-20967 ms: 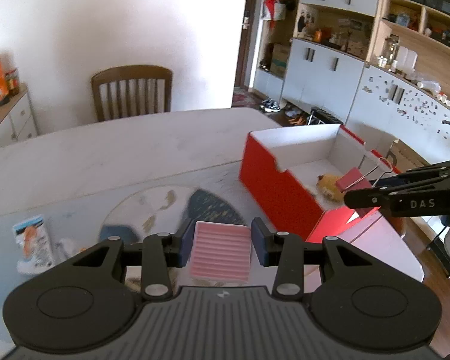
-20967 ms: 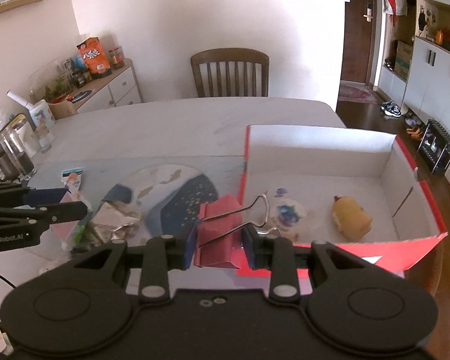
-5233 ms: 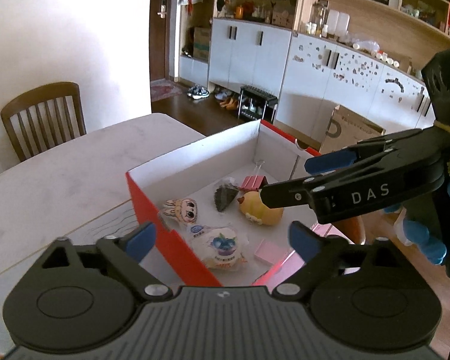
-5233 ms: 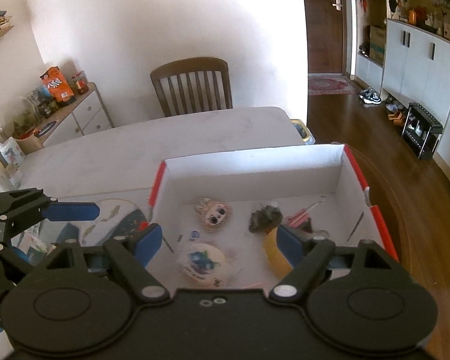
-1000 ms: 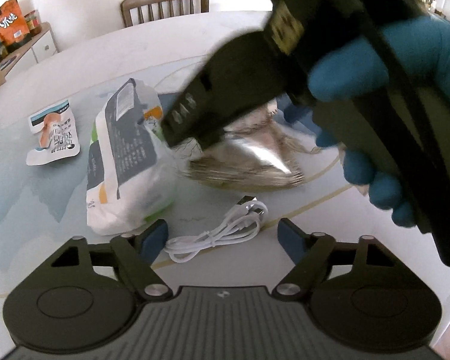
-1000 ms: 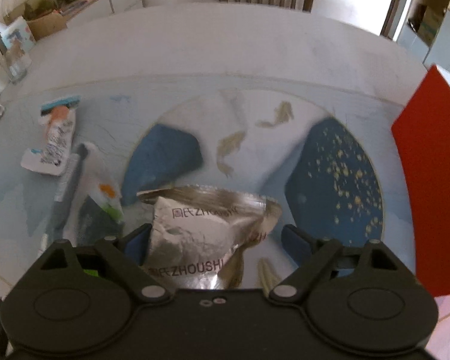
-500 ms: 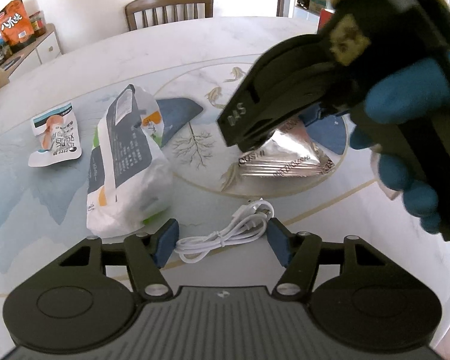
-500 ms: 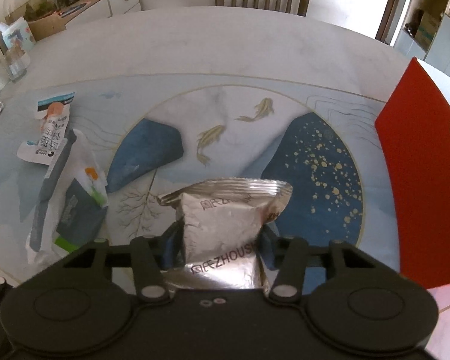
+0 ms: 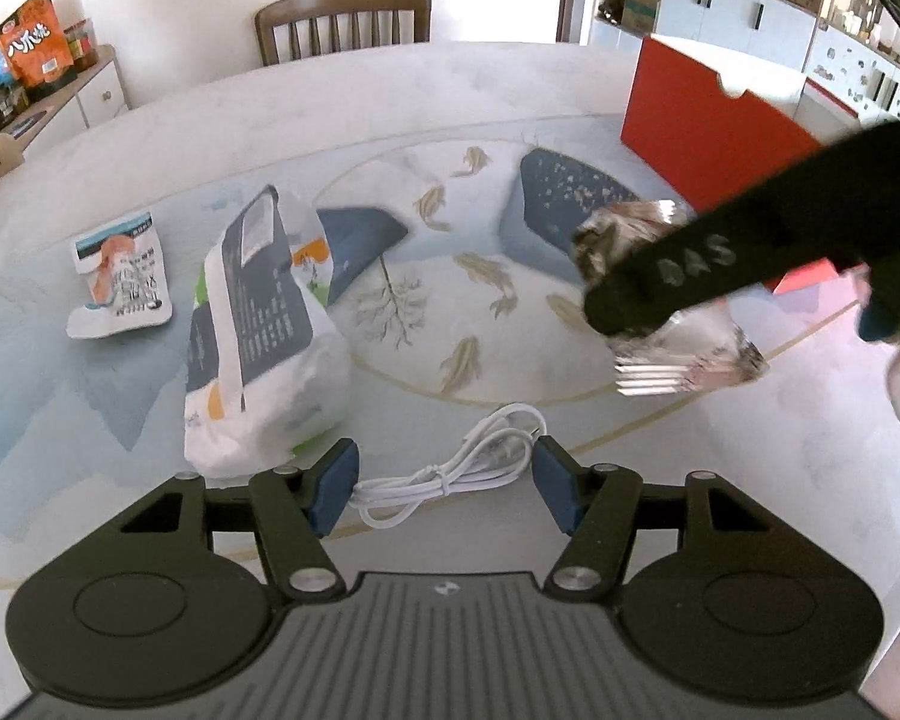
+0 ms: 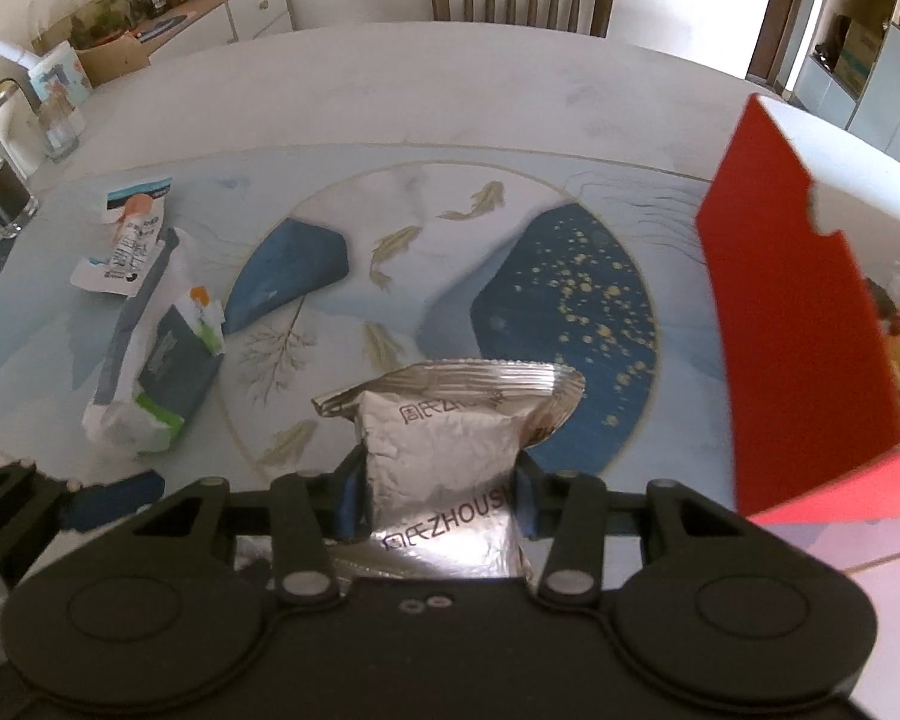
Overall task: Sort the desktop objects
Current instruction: 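Carry the silver foil snack bag with the right tool over the red box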
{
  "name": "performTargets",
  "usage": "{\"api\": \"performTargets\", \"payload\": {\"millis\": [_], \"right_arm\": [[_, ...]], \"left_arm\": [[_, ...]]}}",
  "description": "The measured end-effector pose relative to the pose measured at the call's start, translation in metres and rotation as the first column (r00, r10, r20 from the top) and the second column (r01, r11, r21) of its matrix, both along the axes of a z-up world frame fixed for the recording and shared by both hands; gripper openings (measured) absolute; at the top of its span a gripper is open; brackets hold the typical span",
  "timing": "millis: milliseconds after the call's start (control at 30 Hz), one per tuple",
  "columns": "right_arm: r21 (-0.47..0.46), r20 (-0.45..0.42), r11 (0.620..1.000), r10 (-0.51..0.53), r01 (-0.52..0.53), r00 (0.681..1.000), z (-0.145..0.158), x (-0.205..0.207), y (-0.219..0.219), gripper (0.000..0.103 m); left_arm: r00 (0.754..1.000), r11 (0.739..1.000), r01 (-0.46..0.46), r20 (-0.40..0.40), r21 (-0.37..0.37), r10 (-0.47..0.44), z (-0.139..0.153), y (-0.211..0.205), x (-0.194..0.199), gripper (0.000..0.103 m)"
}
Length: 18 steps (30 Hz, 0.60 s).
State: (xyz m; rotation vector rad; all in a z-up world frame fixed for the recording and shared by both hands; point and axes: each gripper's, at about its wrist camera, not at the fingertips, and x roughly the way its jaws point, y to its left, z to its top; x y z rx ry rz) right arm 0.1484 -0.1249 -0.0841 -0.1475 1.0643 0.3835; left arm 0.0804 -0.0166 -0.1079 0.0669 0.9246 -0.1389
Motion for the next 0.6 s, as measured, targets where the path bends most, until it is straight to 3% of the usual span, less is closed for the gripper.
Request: {"api": "performTargets", "payload": {"millis": [600], "right_arm": [[0.026, 0.023, 0.998, -0.053, 0.053, 0.998, 0.044, -0.033, -0.072, 0.045]], "left_arm": [[0.99, 0.997, 0.077, 0.119, -0.011, -0.076, 0.055, -0.042, -0.004, 0.063]]}}
